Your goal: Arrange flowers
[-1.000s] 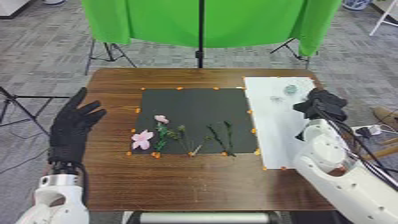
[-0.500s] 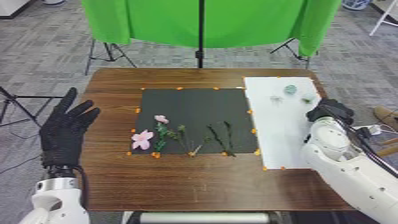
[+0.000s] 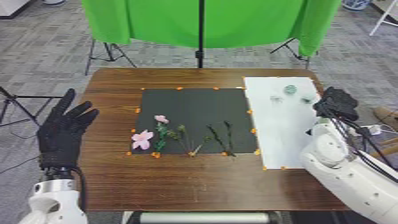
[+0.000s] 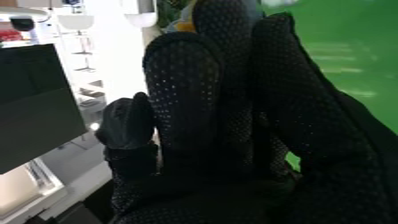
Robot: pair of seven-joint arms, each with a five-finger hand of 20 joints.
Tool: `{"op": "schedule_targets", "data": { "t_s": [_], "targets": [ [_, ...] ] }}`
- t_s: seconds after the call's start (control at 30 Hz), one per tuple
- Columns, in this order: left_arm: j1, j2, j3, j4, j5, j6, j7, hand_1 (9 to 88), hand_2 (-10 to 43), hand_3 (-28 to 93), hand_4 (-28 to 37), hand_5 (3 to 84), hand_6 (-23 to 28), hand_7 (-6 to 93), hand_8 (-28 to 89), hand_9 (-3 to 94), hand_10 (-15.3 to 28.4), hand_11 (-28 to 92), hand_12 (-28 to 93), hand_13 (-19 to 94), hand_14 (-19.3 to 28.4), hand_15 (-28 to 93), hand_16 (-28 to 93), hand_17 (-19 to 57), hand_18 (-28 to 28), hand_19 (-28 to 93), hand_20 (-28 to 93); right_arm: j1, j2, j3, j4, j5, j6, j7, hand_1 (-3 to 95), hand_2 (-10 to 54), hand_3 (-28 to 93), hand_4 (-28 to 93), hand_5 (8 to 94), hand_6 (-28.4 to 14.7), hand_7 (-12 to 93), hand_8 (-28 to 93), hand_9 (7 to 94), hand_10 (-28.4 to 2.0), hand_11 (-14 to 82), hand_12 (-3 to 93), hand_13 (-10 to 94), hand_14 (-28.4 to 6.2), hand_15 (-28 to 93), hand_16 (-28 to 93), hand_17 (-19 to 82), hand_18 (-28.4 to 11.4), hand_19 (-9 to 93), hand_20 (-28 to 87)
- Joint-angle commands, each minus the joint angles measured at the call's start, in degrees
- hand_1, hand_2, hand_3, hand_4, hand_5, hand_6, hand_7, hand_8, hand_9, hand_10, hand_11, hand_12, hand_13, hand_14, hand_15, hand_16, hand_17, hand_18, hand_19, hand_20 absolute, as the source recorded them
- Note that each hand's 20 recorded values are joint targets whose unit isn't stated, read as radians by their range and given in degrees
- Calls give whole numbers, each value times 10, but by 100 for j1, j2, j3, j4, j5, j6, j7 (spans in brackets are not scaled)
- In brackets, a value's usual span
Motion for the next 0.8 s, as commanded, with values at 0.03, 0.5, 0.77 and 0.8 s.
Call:
{"op": "schedule_targets", "data": {
  "t_s": [0.03, 0.5, 0.77, 0.8],
  "targets": [
    [173, -40, -63, -60, 58, -36, -26, 209, 82, 745, -283, 338, 63, 87, -73, 342, 190, 278, 149, 239, 249, 553, -55, -70, 233, 487, 360, -106, 105, 138, -1144, -32, 145, -845, 600, -95, 705, -283, 890, 9, 180, 20, 937, -57, 167, 282, 853, -19, 566, 251, 403, -208, 932, 441],
    [168, -83, -83, -51, 130, -93, -33, 211, 84, 745, -282, 338, 65, 88, -73, 341, 189, 278, 149, 240, 250, 555, -56, -70, 232, 486, 362, 984, -1923, -1583, -1230, 517, -633, -2239, 589, -95, 718, -283, 881, 6, 177, 29, 937, -59, 162, 292, 838, -24, 579, 257, 384, -202, 932, 442],
    [67, -130, -105, -22, 213, -154, -211, 213, 84, 744, -282, 338, 65, 89, -74, 341, 190, 278, 148, 240, 249, 555, -56, -70, 232, 485, 362, 1311, -2753, -2071, -624, 390, -1121, -2466, 582, -95, 726, -283, 877, 7, 180, 29, 937, -59, 158, 296, 828, -26, 594, 252, 378, -201, 932, 445],
    [62, -117, -104, -21, 206, -150, -200, 213, 84, 745, -282, 338, 65, 89, -74, 342, 189, 278, 149, 240, 249, 555, -56, -70, 231, 485, 362, 1295, -2839, -2056, -577, 384, -1247, -2492, 582, -95, 726, -283, 877, 8, 180, 29, 937, -59, 158, 297, 827, -26, 596, 252, 377, -200, 932, 445]
  ]
}}
